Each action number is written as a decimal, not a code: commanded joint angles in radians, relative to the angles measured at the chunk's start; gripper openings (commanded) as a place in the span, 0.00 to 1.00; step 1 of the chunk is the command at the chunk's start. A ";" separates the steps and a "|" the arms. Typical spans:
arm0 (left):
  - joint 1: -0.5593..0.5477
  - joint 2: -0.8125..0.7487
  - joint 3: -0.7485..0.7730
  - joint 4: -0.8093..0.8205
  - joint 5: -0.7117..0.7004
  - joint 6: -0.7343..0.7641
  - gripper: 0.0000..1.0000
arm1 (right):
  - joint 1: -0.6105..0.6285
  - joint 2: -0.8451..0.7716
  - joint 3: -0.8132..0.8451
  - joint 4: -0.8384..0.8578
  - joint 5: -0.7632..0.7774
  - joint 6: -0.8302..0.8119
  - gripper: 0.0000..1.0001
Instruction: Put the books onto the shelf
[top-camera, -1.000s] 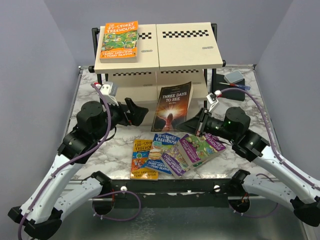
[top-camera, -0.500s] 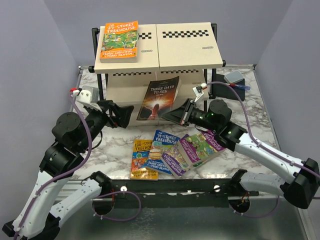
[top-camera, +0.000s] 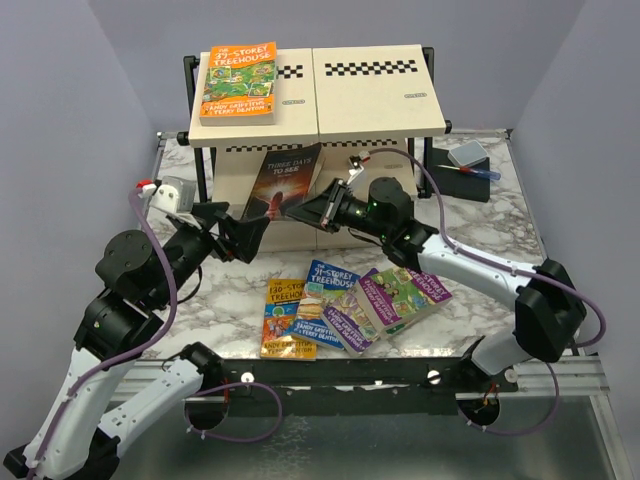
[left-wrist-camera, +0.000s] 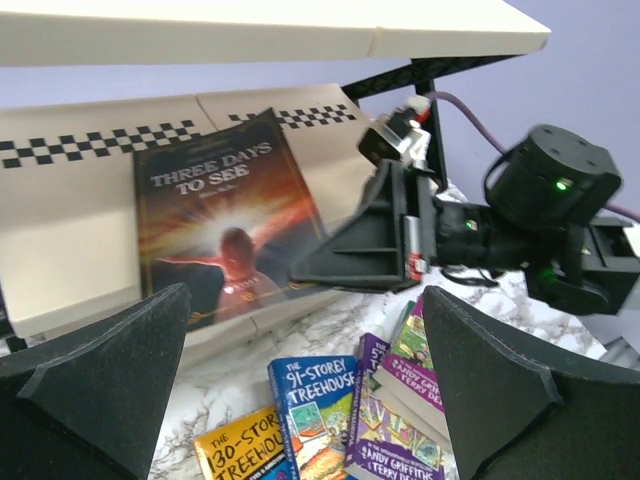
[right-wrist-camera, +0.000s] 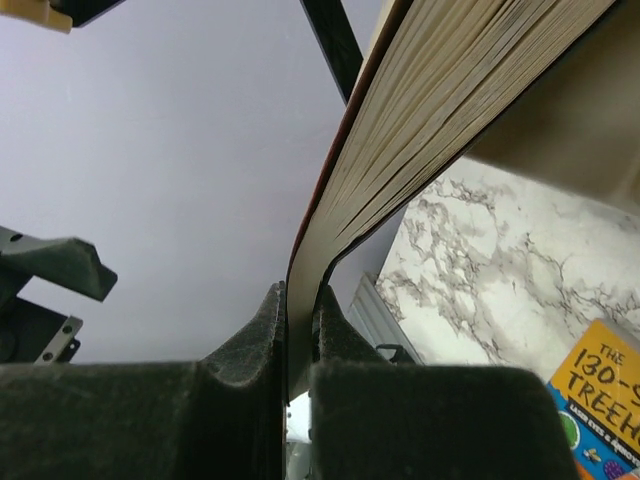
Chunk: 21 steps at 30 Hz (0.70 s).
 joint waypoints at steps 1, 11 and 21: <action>0.001 0.006 0.011 0.003 0.089 -0.019 0.99 | 0.007 0.063 0.114 0.051 -0.041 -0.018 0.01; 0.001 0.018 0.046 -0.027 0.127 -0.031 0.99 | -0.006 0.246 0.279 0.041 -0.115 0.022 0.01; 0.001 0.020 0.074 -0.052 0.161 -0.022 0.99 | -0.048 0.386 0.469 -0.074 -0.204 0.002 0.01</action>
